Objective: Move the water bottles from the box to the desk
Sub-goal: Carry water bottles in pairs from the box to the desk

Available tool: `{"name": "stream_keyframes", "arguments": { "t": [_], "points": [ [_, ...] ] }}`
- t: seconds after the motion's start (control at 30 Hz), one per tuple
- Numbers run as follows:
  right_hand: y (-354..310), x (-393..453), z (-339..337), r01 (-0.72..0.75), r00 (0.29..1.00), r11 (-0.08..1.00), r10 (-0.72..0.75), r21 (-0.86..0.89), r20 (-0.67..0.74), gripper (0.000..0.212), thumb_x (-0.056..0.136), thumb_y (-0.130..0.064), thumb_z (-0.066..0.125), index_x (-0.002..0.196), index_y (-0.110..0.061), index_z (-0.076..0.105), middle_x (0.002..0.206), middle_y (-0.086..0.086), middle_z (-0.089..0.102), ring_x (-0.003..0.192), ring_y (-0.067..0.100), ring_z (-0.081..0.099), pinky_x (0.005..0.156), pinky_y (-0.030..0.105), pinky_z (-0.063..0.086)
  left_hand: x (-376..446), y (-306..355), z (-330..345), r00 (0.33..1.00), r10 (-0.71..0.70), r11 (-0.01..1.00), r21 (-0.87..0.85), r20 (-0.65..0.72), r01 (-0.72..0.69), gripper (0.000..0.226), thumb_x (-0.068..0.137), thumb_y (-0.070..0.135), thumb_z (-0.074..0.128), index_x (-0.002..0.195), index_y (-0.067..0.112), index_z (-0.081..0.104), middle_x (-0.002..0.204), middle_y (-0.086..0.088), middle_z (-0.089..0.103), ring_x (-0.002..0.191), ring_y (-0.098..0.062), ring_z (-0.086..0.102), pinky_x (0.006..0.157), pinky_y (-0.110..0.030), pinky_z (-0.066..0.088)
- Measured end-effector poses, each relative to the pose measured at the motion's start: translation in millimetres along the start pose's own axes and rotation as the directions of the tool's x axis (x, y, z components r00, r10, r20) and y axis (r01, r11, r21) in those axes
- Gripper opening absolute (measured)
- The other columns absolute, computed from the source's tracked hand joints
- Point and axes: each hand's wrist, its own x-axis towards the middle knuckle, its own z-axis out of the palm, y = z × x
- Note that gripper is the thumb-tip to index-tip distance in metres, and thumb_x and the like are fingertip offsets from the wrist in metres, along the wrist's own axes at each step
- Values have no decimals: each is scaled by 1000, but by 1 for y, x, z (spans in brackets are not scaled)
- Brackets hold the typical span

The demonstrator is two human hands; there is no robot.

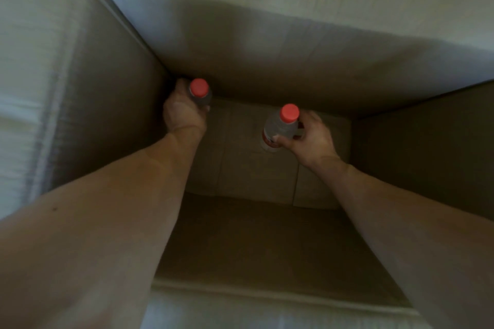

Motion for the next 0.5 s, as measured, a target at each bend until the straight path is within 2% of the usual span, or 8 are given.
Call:
{"name": "stream_keyframes", "arguments": {
  "t": [0.1,0.17,0.27,0.37,0.43,0.5],
  "points": [
    [3,-4,-7,-111,994,983,108,147,30,69,77,-26,84,138,-13,53,139,7,56,128,23,51,106,30,40,-11,1,-3,997,20,997,-75,77,-14,56,79,10,82,129,8,57,128,-13,64,121,-30,59,101,-34,46],
    [4,-12,-15,-193,980,945,172,263,101,70,78,-25,83,139,-14,51,140,5,56,130,21,52,103,28,39,-22,4,-7,986,65,991,-125,154,-45,56,77,9,84,126,6,56,125,-13,65,118,-29,60,101,-36,47],
    [0,-27,-30,-237,960,923,176,304,216,68,79,-25,81,139,-18,50,138,2,57,127,19,53,105,34,43,-35,18,-23,951,141,984,-144,277,-104,58,77,9,84,127,6,54,124,-9,63,117,-24,58,96,-27,44],
    [-10,-45,-50,-278,944,877,175,391,279,55,80,-24,79,131,-26,56,131,-2,61,122,17,57,105,38,45,-45,42,-46,888,159,985,-132,432,-112,62,78,10,83,132,11,53,128,-6,62,119,-22,57,102,-33,45],
    [-19,-58,-68,-311,938,825,188,472,290,45,81,-27,78,123,-29,61,125,-5,65,118,16,60,105,41,46,-56,62,-69,838,160,981,-180,522,-76,57,81,11,81,132,16,56,125,0,63,116,-17,59,98,-32,44],
    [-26,-66,-81,-362,918,776,202,516,341,46,80,-31,77,124,-28,63,125,-4,67,118,20,60,105,48,44,-64,74,-86,789,149,964,-266,596,19,50,84,15,78,129,20,58,121,4,66,112,-13,60,94,-31,44]
  ]
}}
